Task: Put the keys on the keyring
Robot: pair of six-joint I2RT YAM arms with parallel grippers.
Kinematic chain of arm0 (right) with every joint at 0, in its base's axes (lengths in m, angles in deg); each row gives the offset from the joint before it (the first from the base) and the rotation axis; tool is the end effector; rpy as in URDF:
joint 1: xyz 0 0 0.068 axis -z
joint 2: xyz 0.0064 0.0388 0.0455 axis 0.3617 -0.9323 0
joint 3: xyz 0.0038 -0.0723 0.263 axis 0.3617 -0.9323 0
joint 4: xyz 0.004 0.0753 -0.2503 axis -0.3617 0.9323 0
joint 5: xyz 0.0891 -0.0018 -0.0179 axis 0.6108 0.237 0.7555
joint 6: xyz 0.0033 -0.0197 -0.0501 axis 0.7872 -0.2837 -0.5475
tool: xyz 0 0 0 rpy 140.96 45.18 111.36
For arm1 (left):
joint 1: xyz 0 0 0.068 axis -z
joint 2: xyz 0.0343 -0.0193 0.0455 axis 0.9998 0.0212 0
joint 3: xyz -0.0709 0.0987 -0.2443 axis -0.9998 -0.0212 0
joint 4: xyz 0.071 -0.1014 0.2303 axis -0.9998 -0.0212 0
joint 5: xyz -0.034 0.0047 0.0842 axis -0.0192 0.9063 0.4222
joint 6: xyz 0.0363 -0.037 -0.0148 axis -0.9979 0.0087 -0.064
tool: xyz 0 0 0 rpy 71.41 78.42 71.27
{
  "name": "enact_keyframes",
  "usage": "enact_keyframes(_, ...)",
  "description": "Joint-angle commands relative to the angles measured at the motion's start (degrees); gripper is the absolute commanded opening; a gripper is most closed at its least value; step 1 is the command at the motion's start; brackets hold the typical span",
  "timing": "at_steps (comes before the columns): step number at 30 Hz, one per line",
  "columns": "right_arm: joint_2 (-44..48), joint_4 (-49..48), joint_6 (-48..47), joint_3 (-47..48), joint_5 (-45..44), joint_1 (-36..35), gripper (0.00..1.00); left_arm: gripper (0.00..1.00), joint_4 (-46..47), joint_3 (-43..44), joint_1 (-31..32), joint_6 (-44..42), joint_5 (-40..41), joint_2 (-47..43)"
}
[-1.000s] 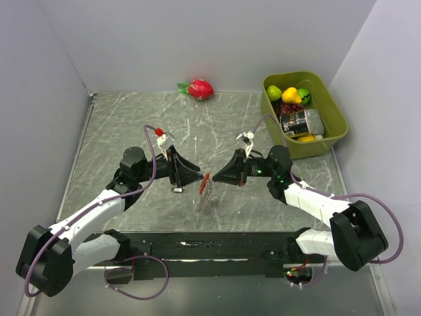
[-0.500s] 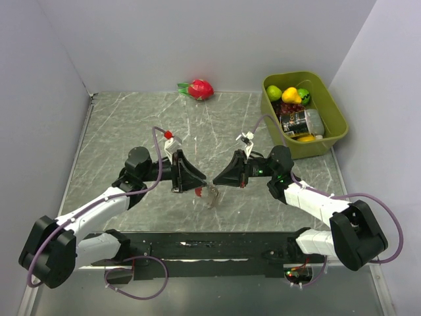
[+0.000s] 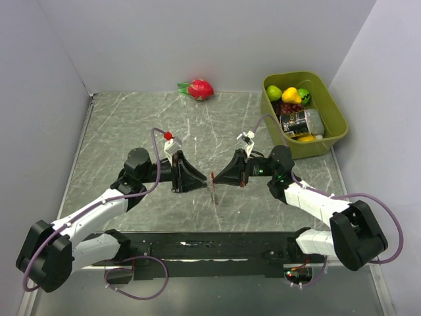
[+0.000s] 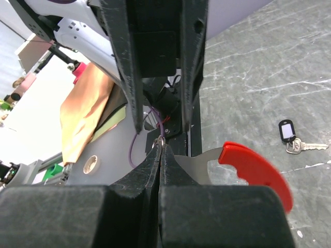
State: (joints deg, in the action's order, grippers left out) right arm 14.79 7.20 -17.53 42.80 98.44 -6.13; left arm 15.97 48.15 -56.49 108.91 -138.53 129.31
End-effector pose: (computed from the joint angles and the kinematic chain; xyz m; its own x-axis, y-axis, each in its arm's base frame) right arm 0.2043 0.1419 0.2686 -0.5230 0.0338 -0.8516 -0.8509 -0.0770 0.5196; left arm 0.1823 -0.1486 0.2792 -0.5437 -0.0473 -0.8379 0.8345 0.0759 -0.5458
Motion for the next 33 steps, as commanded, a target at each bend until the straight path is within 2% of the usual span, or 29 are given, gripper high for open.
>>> enact_keyframes(1,1.7,-1.9,-0.8,2.2,-1.2,0.4,0.0,0.47,0.9,1.9,0.2,-1.0,0.1,-1.0)
enact_keyframes(10,1.2,-3.8,0.8,2.1,-1.0,0.4,0.0,0.47,6.7,1.4,0.3,1.9,-4.3,2.2)
enact_keyframes(17,1.3,-4.4,1.6,1.8,-1.8,0.4,0.0,0.42,5.3,2.0,1.2,1.0,-3.9,2.6)
enact_keyframes(21,1.0,-5.7,2.7,1.5,-2.3,0.4,0.0,0.34,5.2,2.6,2.2,1.0,-3.1,3.7)
enact_keyframes(26,1.3,-5.7,2.6,1.3,-3.1,0.5,0.0,0.12,3.8,3.2,3.0,0.0,-2.3,3.9)
enact_keyframes(27,1.4,-5.6,2.6,1.3,-3.2,0.4,0.0,0.04,2.9,3.3,3.1,-0.1,-1.7,3.6)
enact_keyframes(33,2.5,-3.8,1.9,0.8,-5.6,0.7,0.0,0.01,-3.0,3.9,3.1,-3.2,1.4,0.4)
